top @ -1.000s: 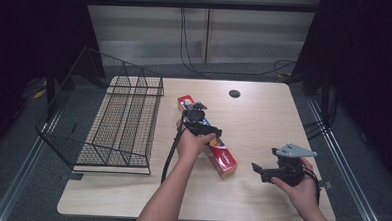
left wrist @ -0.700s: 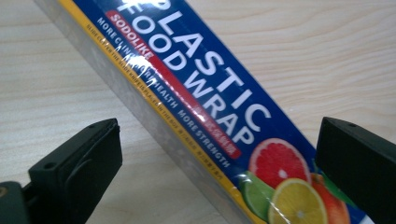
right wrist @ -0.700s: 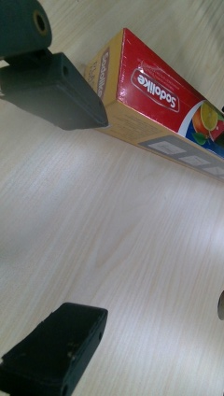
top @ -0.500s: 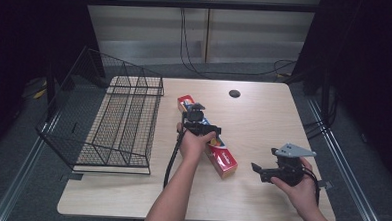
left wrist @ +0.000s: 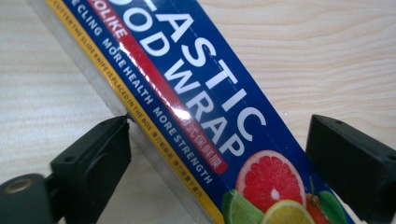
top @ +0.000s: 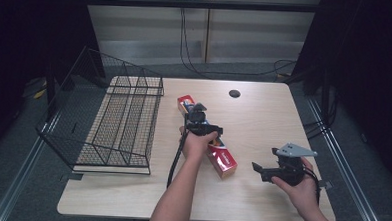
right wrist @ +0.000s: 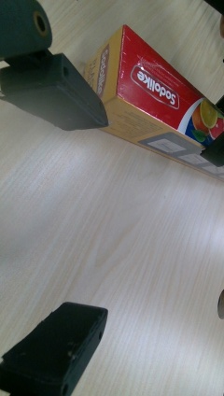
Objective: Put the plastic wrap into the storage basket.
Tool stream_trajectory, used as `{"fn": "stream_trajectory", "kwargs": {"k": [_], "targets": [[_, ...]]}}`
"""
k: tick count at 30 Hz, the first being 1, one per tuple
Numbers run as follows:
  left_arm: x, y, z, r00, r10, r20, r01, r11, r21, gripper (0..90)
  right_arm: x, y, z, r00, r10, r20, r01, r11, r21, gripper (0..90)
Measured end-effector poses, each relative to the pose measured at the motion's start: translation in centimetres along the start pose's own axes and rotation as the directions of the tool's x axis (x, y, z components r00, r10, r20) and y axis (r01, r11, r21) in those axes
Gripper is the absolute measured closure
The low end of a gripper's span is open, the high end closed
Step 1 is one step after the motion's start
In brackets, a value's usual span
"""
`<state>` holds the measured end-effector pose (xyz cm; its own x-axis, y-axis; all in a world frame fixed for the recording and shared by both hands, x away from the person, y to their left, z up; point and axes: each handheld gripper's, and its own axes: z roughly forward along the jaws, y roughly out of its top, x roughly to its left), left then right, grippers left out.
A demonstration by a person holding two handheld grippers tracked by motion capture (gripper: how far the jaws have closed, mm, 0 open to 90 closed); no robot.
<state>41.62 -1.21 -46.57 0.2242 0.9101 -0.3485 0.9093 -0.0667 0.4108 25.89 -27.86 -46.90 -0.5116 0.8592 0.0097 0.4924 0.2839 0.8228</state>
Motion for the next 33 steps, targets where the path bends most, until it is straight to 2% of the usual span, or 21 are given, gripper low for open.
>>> {"fn": "stream_trajectory", "kwargs": {"k": [3, 5, 9, 11, 13, 16, 17, 22, 23, 25, 28, 29, 30, 31, 32, 33], "targets": [[0.3, 0.2, -0.5, 0.9998, -0.021, 0.008, 0.02, 0.999, 0.039, 14.4, 0.1, 0.0, 0.0, 1.0, 0.001, -0.003, -0.001, 1.0, 0.001, 7.8], [0.6, 0.2, -0.9, 0.9998, -0.016, 0.009, 0.016, 0.9982, 0.057, 19.1, 0.0, 0.0, -0.1, 1.0, 0.001, -0.002, -0.001, 1.0, 0.0, 7.8], [0.9, 0.3, -1.6, 0.9999, 0.011, -0.009, -0.01, 0.9969, 0.078, 28.1, 0.0, 0.0, -0.1, 0.9999, 0.01, 0.001, -0.01, 1.0, 0.001, 7.8], [1.0, 0.6, -2.2, 0.9976, 0.059, -0.037, -0.054, 0.9924, 0.111, 32.7, 0.1, 0.0, 0.0, 1.0, 0.004, -0.004, -0.004, 1.0, 0.006, 7.9], [1.0, 0.7, -2.4, 0.9967, 0.055, -0.06, -0.048, 0.9931, 0.107, 36.0, 0.2, 0.1, 0.1, 1.0, -0.004, -0.001, 0.004, 1.0, 0.001, 8.0], [1.2, 0.9, -2.3, 0.9954, 0.064, -0.071, -0.057, 0.9941, 0.092, 35.1, 0.3, 0.1, 0.1, 1.0, -0.007, -0.002, 0.007, 1.0, 0.0, 8.0], [1.2, 1.0, -2.1, 0.9937, 0.078, -0.081, -0.07, 0.9935, 0.089, 34.2, 0.2, 0.1, 0.1, 1.0, -0.007, -0.001, 0.007, 1.0, 0.001, 8.0], [1.1, 1.5, -1.2, 0.9906, 0.085, -0.107, -0.079, 0.995, 0.06, 29.6, 0.1, 0.1, 0.2, 1.0, -0.003, -0.007, 0.003, 1.0, 0.006, 8.0], [1.1, 1.7, -0.8, 0.9909, 0.084, -0.105, -0.077, 0.9949, 0.064, 27.4, 0.1, 0.1, 0.2, 1.0, -0.002, -0.007, 0.002, 1.0, 0.007, 8.0], [1.2, 1.8, -0.3, 0.9895, 0.084, -0.118, -0.076, 0.9945, 0.072, 30.8, 0.1, 0.1, 0.2, 1.0, -0.008, -0.006, 0.008, 1.0, 0.006, 8.0], [1.2, 2.1, -0.3, 0.9911, 0.065, -0.116, -0.055, 0.9941, 0.094, 33.6, 0.1, 0.1, 0.2, 1.0, -0.006, -0.008, 0.006, 1.0, 0.007, 8.0], [1.2, 2.3, -0.6, 0.9885, 0.082, -0.127, -0.068, 0.9917, 0.109, 34.9, 0.1, 0.1, 0.2, 1.0, -0.004, -0.007, 0.004, 1.0, 0.007, 8.0], [1.2, 2.3, -0.6, 0.9885, 0.082, -0.127, -0.068, 0.9917, 0.109, 37.6, 0.1, 0.1, 0.2, 1.0, -0.004, -0.007, 0.004, 1.0, 0.007, 8.0], [1.0, 2.7, -1.2, 0.9788, 0.128, -0.16, -0.107, 0.9851, 0.135, 41.1, 0.0, 0.1, 0.2, 1.0, -0.003, -0.007, 0.003, 1.0, 0.005, 8.0], [1.1, 2.8, -1.4, 0.9736, 0.159, -0.164, -0.134, 0.9785, 0.157, 42.8, 0.0, 0.1, 0.2, 1.0, -0.002, -0.005, 0.002, 1.0, 0.006, 8.0], [1.2, 3.0, -1.6, 0.9731, 0.168, -0.157, -0.14, 0.9744, 0.175, 43.2, 0.0, 0.1, 0.2, 1.0, -0.002, -0.006, 0.002, 1.0, 0.006, 8.0]]}}
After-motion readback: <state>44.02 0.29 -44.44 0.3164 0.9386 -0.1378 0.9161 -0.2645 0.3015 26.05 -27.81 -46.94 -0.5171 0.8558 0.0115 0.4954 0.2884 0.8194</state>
